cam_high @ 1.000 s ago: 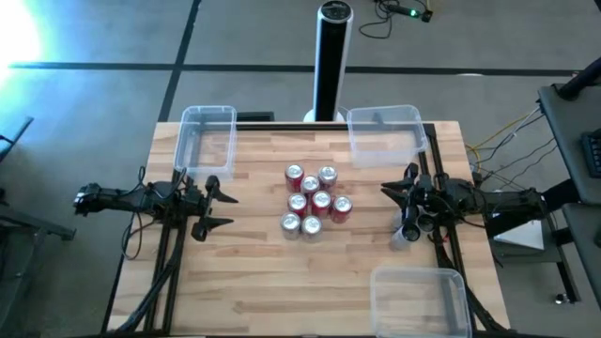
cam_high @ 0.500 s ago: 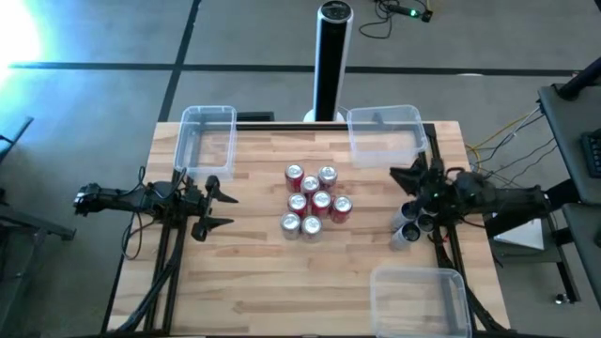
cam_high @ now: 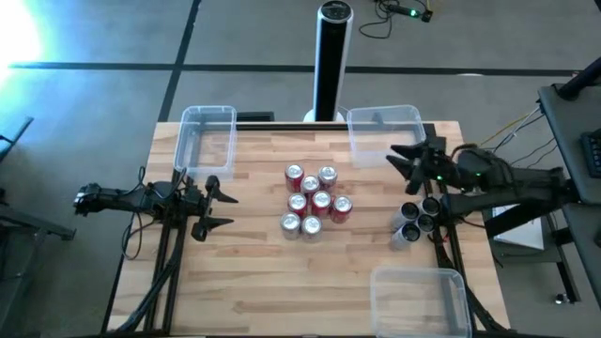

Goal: Sort soda cans
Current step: Move the transparent bin to the top center of the table

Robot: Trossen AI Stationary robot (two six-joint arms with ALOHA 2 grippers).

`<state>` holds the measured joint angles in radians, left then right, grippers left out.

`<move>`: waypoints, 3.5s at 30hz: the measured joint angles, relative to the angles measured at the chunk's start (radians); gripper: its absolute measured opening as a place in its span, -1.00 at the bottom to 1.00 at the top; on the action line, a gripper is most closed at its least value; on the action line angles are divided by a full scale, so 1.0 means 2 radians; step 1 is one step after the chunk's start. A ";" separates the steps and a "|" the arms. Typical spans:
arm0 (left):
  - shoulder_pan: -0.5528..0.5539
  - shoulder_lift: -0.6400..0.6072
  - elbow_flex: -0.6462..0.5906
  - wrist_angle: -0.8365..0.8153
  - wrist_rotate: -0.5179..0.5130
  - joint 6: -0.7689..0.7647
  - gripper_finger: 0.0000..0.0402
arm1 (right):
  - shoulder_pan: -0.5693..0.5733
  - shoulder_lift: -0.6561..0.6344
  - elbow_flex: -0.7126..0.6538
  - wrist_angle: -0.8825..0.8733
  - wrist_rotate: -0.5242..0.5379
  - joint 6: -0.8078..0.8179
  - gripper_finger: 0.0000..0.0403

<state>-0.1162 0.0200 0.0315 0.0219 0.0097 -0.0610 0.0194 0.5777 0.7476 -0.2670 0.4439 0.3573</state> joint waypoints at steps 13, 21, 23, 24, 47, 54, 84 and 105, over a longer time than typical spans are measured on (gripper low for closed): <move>0.000 0.000 0.000 0.000 0.000 0.000 0.30 | -0.004 0.223 0.175 -0.048 0.032 0.067 0.13; 0.000 0.000 0.001 0.036 -0.029 0.024 0.30 | -0.080 0.362 0.341 -0.174 0.066 0.101 0.36; 0.000 0.000 0.001 0.056 -0.031 0.024 0.30 | -0.110 0.391 0.383 -0.220 0.065 0.125 0.41; 0.000 0.000 0.001 0.065 -0.032 0.024 0.30 | -0.125 0.404 0.402 -0.242 0.063 0.138 0.43; 0.000 0.000 0.001 0.311 -0.327 -0.067 0.30 | -0.301 0.605 0.474 -0.398 -0.130 0.175 0.43; 0.000 0.000 0.000 0.288 -0.437 -0.049 0.30 | -0.313 0.658 0.491 -0.435 -0.133 0.162 0.36; 0.000 0.091 0.000 0.148 -0.361 -0.134 0.30 | -0.238 0.583 0.490 -0.462 -0.135 0.125 -0.91; 0.000 0.130 0.000 0.192 -0.367 -0.195 0.30 | -0.195 0.640 0.490 -0.308 -0.215 -0.339 -0.92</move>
<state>-0.1160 0.2802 0.0315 0.4061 -0.7241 -0.4518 -0.3705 1.8570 1.7278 -0.8834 0.0137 -0.3212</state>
